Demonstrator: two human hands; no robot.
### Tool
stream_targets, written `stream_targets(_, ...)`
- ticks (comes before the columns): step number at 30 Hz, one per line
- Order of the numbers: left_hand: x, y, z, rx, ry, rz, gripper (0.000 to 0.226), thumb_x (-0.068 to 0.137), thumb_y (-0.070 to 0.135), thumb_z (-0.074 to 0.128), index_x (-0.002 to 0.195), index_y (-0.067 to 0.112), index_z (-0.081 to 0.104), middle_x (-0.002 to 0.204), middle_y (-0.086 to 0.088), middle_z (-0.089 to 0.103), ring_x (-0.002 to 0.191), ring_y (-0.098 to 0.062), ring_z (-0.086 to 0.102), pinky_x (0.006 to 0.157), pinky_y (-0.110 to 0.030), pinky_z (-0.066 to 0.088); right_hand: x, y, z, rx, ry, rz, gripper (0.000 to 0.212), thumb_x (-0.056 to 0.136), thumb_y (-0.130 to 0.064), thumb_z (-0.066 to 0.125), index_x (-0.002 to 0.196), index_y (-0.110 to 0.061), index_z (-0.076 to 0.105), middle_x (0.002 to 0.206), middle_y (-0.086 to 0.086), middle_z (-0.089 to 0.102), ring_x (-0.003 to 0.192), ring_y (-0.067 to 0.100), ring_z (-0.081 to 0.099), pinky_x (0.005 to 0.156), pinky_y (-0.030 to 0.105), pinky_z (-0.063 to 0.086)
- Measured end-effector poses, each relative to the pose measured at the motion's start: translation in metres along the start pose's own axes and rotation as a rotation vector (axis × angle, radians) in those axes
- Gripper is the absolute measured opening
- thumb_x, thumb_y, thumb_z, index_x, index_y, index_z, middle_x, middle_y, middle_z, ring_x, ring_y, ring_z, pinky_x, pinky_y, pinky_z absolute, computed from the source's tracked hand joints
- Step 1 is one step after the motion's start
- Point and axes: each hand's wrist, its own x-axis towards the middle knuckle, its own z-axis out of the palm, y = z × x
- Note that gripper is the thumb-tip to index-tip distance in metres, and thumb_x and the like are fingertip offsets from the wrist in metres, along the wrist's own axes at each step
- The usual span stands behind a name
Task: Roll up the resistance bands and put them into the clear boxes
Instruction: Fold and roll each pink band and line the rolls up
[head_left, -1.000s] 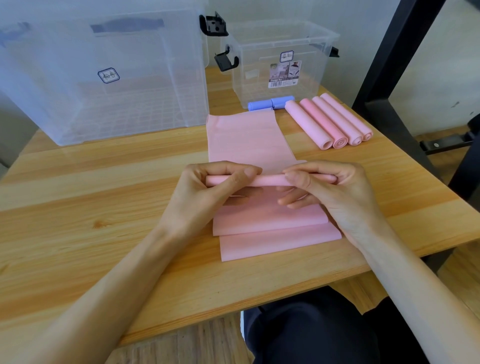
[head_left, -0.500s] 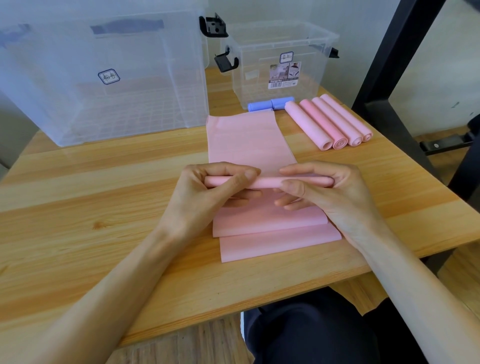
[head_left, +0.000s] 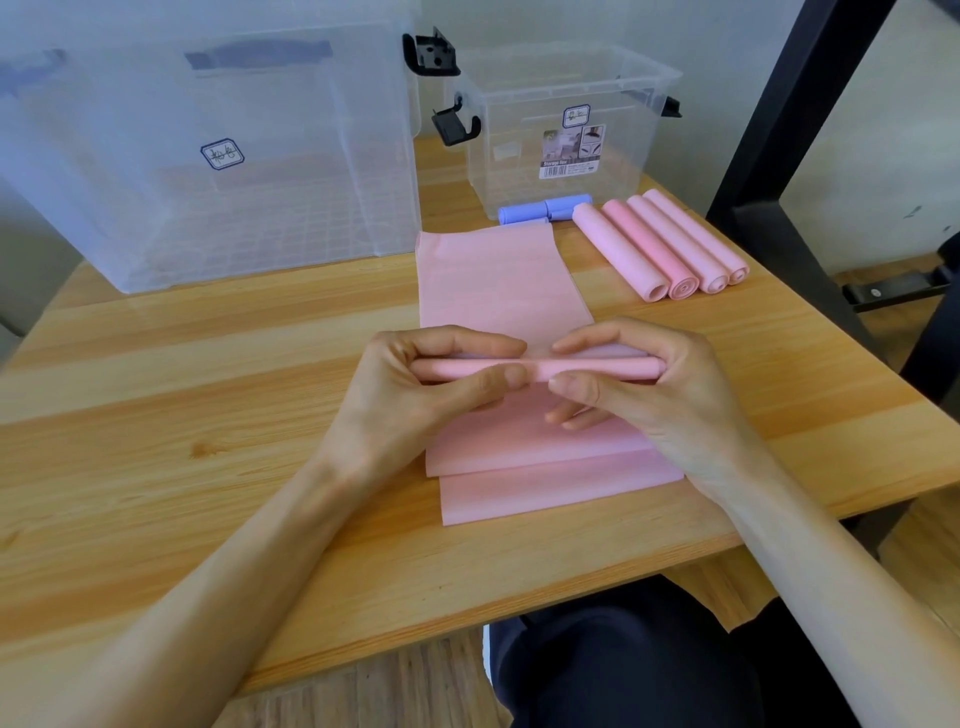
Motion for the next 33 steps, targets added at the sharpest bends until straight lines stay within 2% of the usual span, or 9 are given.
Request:
stream_targets(4,-0.001,-0.001,0.001,0.001,-0.006,0.045,0.021,0.07,0.016,0.079,0.088,0.026,0.079,0.09,0.002,0.078,0.086,-0.011,0.073,0.081,-0.021,0.056,0.004,-0.001,-0.001,0.008,-0.004,-0.016,0.017,0.079,-0.008,0.073,0.096,-0.004,0.071,0.081,0.011,0.076,0.065,0.03,0.074,0.058,0.029,0.06)
stream_targets(7,0.0,-0.001,0.0,0.0,0.02,0.046,0.022,0.07,0.014,0.079,0.091,0.023,0.079,0.092,0.001,0.078,0.089,-0.012,0.073,0.084,-0.023,0.056,0.009,-0.006,-0.002,-0.024,-0.028,-0.026,0.018,0.08,-0.013,0.072,0.095,-0.003,0.071,0.08,0.012,0.076,0.064,0.03,0.073,0.058,0.032,0.06)
stream_targets(12,0.001,0.003,-0.003,-0.009,0.079,0.023,0.023,0.069,0.014,0.079,0.092,0.019,0.077,0.088,0.0,0.078,0.082,-0.011,0.073,0.081,-0.024,0.059,0.018,-0.006,0.001,-0.024,-0.045,-0.036,0.021,0.077,-0.015,0.074,0.093,-0.001,0.072,0.077,0.013,0.075,0.063,0.031,0.073,0.057,0.035,0.061)
stream_targets(16,0.003,0.004,-0.003,-0.044,0.113,-0.027,0.017,0.075,0.015,0.077,0.092,0.014,0.077,0.079,-0.007,0.077,0.078,-0.016,0.075,0.071,-0.021,0.059,0.019,-0.002,0.004,0.039,-0.029,-0.026,0.032,0.071,-0.007,0.077,0.102,-0.011,0.07,0.077,0.013,0.075,0.069,0.028,0.075,0.058,0.03,0.06)
stream_targets(19,0.003,0.005,-0.004,-0.045,0.109,-0.039,0.02,0.074,0.02,0.075,0.092,0.014,0.077,0.081,-0.007,0.077,0.079,-0.018,0.075,0.07,-0.021,0.058,0.021,-0.001,0.003,0.07,-0.019,-0.039,0.026,0.072,-0.004,0.075,0.097,-0.009,0.072,0.075,0.013,0.075,0.067,0.027,0.074,0.057,0.028,0.059)
stream_targets(26,0.004,0.005,-0.004,-0.053,0.067,-0.035,0.019,0.074,0.022,0.073,0.091,0.015,0.078,0.092,-0.002,0.078,0.086,-0.019,0.075,0.074,-0.024,0.059,0.017,0.0,0.002,0.052,0.015,-0.049,0.016,0.075,-0.014,0.074,0.09,-0.007,0.076,0.081,0.014,0.075,0.061,0.03,0.073,0.054,0.028,0.059)
stream_targets(31,0.003,0.005,-0.005,-0.023,0.05,-0.028,0.023,0.068,0.021,0.078,0.091,0.018,0.079,0.087,-0.007,0.078,0.085,-0.024,0.075,0.078,-0.027,0.06,0.016,0.0,0.001,0.047,0.011,-0.029,0.015,0.078,-0.015,0.072,0.09,-0.006,0.074,0.08,0.013,0.076,0.061,0.03,0.073,0.054,0.029,0.058)
stream_targets(33,0.003,0.005,-0.004,-0.04,0.07,-0.033,0.02,0.069,0.02,0.077,0.089,0.018,0.079,0.082,-0.009,0.077,0.078,-0.02,0.075,0.073,-0.024,0.06,0.016,-0.001,0.001,0.053,-0.011,-0.021,0.02,0.076,-0.015,0.073,0.094,-0.007,0.072,0.079,0.013,0.076,0.062,0.03,0.073,0.056,0.03,0.06)
